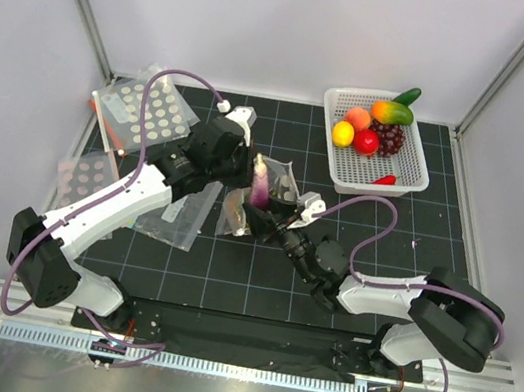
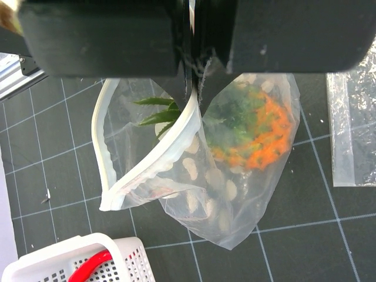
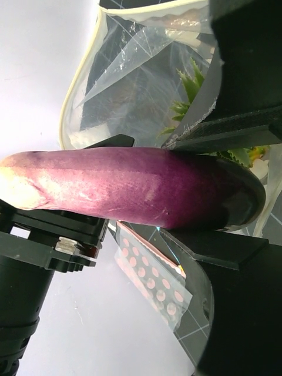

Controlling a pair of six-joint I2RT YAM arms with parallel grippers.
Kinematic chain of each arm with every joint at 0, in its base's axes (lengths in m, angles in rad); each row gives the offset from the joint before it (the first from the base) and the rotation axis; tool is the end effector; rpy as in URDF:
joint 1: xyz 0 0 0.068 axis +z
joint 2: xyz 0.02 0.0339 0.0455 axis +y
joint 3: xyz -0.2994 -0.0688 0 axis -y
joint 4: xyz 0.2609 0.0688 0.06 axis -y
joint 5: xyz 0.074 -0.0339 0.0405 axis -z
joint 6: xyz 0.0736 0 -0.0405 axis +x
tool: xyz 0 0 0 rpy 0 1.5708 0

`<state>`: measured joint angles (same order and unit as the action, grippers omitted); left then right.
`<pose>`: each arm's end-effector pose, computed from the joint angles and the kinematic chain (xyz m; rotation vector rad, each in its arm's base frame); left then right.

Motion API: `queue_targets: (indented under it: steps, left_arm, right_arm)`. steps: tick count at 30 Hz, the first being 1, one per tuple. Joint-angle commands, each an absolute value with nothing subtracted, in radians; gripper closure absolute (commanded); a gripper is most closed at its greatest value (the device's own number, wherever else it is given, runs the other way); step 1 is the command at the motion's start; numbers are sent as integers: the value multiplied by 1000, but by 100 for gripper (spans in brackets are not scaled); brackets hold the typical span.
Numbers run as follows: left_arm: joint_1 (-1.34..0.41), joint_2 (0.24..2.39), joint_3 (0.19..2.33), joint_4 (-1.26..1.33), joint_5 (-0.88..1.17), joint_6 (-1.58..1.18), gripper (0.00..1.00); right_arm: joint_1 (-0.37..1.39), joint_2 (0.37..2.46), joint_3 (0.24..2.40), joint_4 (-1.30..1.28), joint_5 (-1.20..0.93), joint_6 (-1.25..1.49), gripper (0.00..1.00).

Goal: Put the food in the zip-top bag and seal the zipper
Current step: Place the fake vegetable in the zipper food storage bag.

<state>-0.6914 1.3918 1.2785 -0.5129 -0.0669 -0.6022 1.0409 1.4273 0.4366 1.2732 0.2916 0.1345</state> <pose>0.2744 -0.2208 0.3518 0.0625 2.2714 -0.6388 0.1745 0.2560 0.2648 -0.3459 1.2998 0.8132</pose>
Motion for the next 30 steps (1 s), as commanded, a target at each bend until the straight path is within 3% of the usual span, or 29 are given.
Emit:
queue_targets:
  steps: [1, 7, 16, 22, 27, 30]
  left_arm:
    - [-693, 1348, 1281, -456, -54, -617, 99]
    - [-692, 1345, 1279, -456, -60, -614, 99]
    - [-689, 1344, 1279, -459, -66, -612, 99]
    - [-687, 1342, 1278, -460, -71, -611, 99]
    - [-687, 1342, 1281, -462, -74, -611, 99]
    - [-686, 1339, 1278, -463, -78, -611, 99]
  right_arm:
    - [1060, 1405, 459, 1339, 279, 141, 42]
    - [1060, 1381, 465, 1276, 278, 141, 29]
    - [1058, 1300, 462, 1218, 351, 153, 34]
    - [1060, 1177, 621, 699, 433, 183, 34]
    - [1061, 1089, 629, 640, 465, 192, 34]
    - [1060, 1054, 757, 338, 511, 213, 34]
